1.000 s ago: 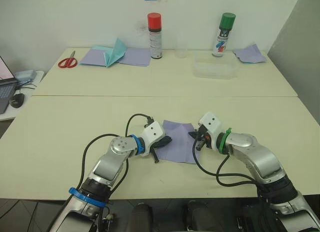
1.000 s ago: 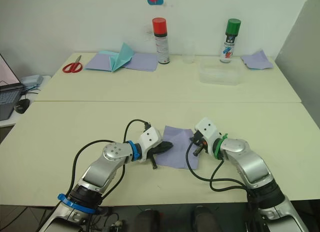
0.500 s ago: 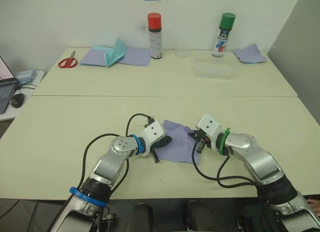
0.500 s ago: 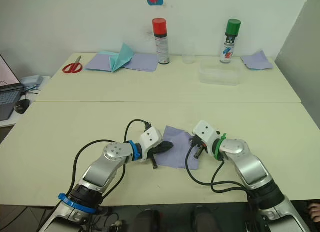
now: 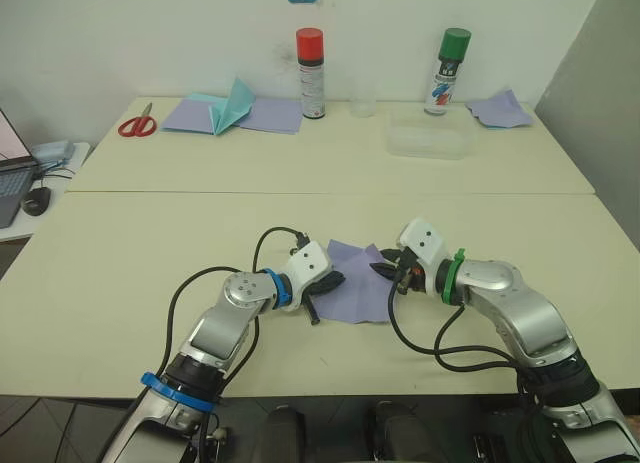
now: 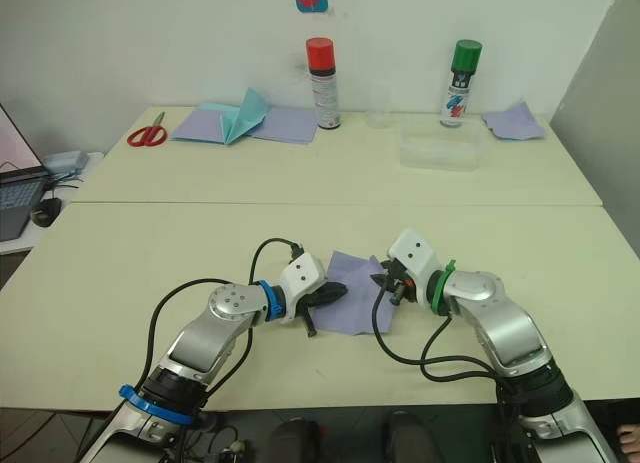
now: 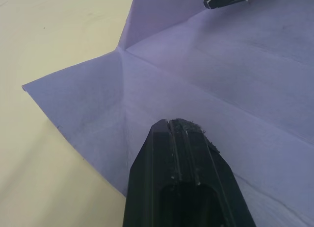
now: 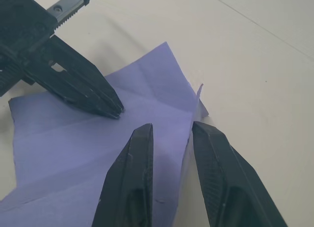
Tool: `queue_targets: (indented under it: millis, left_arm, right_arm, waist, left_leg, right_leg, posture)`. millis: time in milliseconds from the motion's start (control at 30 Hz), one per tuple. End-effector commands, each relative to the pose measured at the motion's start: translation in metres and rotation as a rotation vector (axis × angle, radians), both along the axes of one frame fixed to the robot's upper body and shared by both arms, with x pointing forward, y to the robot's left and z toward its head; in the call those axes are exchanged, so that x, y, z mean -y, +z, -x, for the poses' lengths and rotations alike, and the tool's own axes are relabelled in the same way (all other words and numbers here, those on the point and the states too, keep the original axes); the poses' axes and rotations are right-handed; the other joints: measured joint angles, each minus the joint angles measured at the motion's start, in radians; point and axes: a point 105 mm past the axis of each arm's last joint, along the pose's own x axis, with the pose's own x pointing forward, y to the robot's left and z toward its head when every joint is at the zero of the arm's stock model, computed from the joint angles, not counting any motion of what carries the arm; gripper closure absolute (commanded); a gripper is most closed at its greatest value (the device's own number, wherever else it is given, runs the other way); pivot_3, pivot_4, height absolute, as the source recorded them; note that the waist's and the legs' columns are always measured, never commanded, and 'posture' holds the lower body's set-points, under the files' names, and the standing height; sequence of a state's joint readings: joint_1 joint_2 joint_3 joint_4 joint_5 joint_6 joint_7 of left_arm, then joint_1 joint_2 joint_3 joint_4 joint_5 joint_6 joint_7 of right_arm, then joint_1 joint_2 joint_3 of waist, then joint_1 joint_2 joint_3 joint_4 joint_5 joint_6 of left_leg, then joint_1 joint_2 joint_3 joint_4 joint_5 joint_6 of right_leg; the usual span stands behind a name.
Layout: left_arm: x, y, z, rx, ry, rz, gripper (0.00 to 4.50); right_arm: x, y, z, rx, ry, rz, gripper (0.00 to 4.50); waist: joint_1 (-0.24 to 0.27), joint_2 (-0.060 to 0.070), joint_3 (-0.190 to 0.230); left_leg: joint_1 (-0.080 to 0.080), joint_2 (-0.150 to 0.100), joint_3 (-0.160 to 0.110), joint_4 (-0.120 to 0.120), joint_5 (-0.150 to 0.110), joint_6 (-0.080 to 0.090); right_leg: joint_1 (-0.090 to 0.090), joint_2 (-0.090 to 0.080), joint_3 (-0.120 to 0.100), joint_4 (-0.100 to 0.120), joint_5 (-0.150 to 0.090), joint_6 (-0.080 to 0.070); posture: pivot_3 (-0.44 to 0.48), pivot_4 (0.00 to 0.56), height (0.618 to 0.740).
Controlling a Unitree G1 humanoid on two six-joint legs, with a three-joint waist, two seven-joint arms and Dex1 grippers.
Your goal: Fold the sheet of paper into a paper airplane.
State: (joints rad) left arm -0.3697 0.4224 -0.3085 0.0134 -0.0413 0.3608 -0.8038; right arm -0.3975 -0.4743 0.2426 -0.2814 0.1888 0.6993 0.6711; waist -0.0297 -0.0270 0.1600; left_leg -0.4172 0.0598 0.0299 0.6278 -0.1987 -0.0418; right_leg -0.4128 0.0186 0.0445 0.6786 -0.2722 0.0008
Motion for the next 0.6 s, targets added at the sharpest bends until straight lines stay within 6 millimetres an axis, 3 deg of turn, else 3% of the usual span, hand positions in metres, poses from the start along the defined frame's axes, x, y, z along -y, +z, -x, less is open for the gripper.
queue_targets:
  millis: [33,300,400,467,600]
  left_arm:
    - [0.002,-0.019,0.006,-0.065,-0.011,-0.04,4.5]
    - [0.001,-0.02,0.007,-0.065,-0.009,-0.041,4.5]
    - [0.002,-0.019,0.007,-0.066,-0.01,-0.038,4.5]
    - [0.003,-0.02,0.008,-0.067,-0.011,-0.037,4.5]
    - [0.003,-0.02,0.009,-0.071,-0.013,-0.034,4.5]
  right_arm:
    - [-0.005,0.018,-0.003,0.066,0.01,-0.03,3.23]
    - [-0.003,0.016,-0.013,0.083,-0.029,-0.015,3.23]
    - [-0.003,0.016,-0.015,0.086,-0.036,-0.019,3.78]
    - [-0.004,0.017,-0.015,0.088,-0.03,-0.029,4.48]
    - [-0.008,0.016,-0.011,0.116,0.014,-0.008,4.48]
  waist:
    - [0.0,0.0,0.0]
    - [0.001,0.0,0.0]
    - [0.001,0.0,0.0]
    - [0.001,0.0,0.0]
    - [0.001,0.0,0.0]
  left_leg:
    - [0.0,0.0,0.0,0.0,0.0,0.0]
    - [0.001,0.0,0.0,0.0,0.0,0.0]
    - [0.001,0.0,0.0,0.0,0.0,0.0]
    - [0.001,0.0,0.0,0.0,0.0,0.0]
    - [0.001,0.0,0.0,0.0,0.0,0.0]
  right_leg:
    - [0.0,0.0,0.0,0.0,0.0,0.0]
    - [0.001,-0.001,0.0,0.0,0.0,0.0]
    - [0.001,-0.001,0.0,0.0,0.0,0.0]
    - [0.002,-0.001,0.0,0.0,0.0,0.0]
    - [0.002,-0.001,0.0,0.0,0.0,0.0]
  posture:
    - [0.0,0.15,0.74]
    - [0.0,0.15,0.74]
    - [0.0,0.15,0.74]
    - [0.0,0.15,0.74]
    - [0.0,0.15,0.74]
